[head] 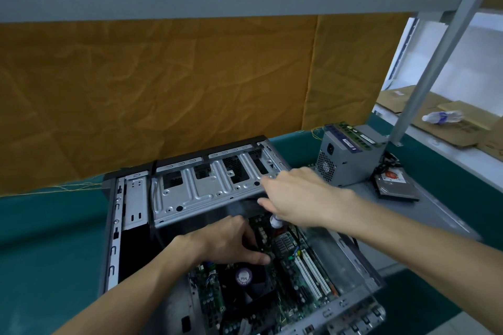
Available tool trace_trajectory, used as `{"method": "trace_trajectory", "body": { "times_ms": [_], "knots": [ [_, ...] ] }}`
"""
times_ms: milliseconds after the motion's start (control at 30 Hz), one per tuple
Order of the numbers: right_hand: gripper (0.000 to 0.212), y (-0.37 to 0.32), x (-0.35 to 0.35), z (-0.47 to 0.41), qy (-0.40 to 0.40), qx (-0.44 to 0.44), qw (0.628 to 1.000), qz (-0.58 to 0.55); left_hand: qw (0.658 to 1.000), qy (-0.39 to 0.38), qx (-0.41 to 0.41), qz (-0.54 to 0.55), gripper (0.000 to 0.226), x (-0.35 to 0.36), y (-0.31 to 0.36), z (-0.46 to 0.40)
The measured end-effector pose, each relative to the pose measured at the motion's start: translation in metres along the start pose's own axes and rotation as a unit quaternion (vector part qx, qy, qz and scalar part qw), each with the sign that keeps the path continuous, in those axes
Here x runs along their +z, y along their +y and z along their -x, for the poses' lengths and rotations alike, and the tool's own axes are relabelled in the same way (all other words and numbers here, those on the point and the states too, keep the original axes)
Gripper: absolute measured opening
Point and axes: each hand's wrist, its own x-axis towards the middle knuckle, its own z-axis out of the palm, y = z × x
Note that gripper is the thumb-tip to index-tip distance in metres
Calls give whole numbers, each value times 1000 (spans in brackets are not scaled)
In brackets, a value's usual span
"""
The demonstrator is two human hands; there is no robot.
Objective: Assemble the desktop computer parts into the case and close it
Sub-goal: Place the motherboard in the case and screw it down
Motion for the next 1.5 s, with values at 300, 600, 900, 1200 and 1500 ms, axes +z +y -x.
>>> {"method": "trace_trajectory", "body": {
  "times_ms": [300, 600, 900, 1200, 1500],
  "knots": [
    [31, -7, -3, 2, -25, -35, 999, 0, 1000, -5, 16, 21, 56, 1, -1, -1],
    [23, 10, 8, 1, 10, -90, 990, -112, 1000, -16, 0, 10, 59, 2, -4, -1],
    [32, 11, 2, 1, -26, -115, 992, -53, 1000, -15, -1, 16, 57, 2, -5, -2],
    [25, -1, 7, -15, 13, -65, 995, -79, 1000, -23, 6, 6, 57, 1, -4, -3],
    [14, 6, -6, -5, -34, -160, 986, 30, 1000, -28, 4, 6, 57, -1, -3, -2]
  ]
}}
